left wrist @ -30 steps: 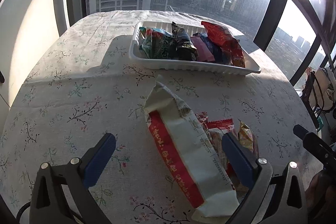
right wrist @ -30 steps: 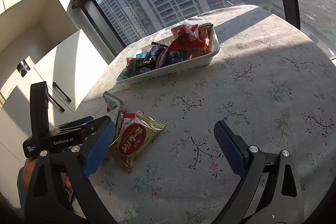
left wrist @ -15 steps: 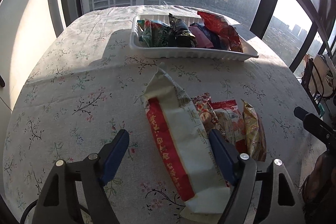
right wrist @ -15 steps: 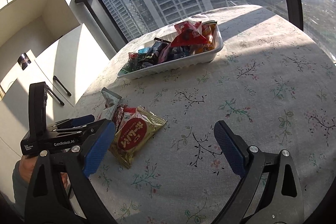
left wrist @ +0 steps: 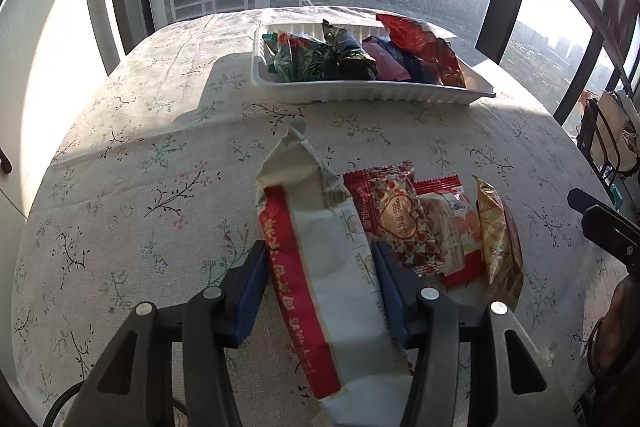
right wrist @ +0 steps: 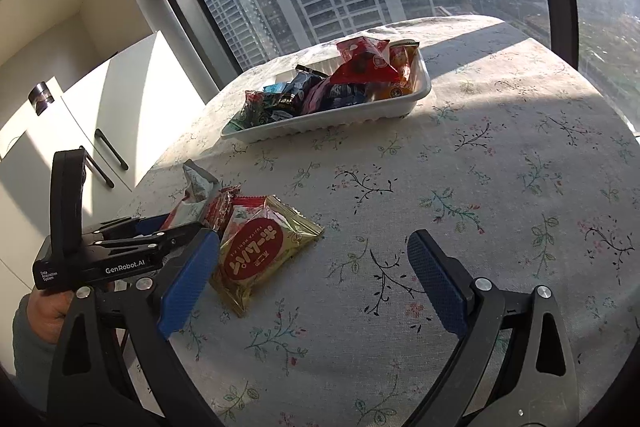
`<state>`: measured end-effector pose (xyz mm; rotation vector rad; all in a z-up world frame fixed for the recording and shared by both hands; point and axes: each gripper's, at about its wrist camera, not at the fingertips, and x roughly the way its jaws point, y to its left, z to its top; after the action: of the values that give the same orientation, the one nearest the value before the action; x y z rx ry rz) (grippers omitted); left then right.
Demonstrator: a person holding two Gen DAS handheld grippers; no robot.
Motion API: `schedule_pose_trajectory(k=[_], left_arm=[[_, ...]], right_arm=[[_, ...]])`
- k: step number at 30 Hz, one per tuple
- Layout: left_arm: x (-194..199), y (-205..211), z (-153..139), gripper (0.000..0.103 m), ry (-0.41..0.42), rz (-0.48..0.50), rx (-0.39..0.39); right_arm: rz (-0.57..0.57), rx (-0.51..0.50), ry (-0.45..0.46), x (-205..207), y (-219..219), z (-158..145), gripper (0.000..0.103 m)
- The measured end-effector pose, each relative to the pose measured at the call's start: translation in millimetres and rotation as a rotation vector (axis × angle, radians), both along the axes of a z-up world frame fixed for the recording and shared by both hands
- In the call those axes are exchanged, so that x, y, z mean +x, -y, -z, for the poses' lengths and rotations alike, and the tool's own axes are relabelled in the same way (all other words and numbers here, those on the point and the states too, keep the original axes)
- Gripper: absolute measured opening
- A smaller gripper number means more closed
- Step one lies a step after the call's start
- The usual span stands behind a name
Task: Organize snacks
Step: 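Grasp the white-and-red long packet with the left gripper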
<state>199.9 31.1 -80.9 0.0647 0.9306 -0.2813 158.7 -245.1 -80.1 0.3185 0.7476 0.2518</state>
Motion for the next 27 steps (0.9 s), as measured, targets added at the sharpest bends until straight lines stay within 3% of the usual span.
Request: schedule_pose_trajectory(k=[9,18,27], left_arm=[[-5,-10,1,0.039,0.015,0.015,0.01],[-14,-24,0,0.037,0.02,0.017,-0.047],[-20,-29,-1,0.037,0.025,0.026,-0.091]], right_arm=[[-0.019,-0.018,-0.012,-1,-7,-1,0.096],[-0.078,-0.011,-0.061,4,-33,1,0.096],[-0.111,-0.092,-0.115,24,-71,7,0.095]])
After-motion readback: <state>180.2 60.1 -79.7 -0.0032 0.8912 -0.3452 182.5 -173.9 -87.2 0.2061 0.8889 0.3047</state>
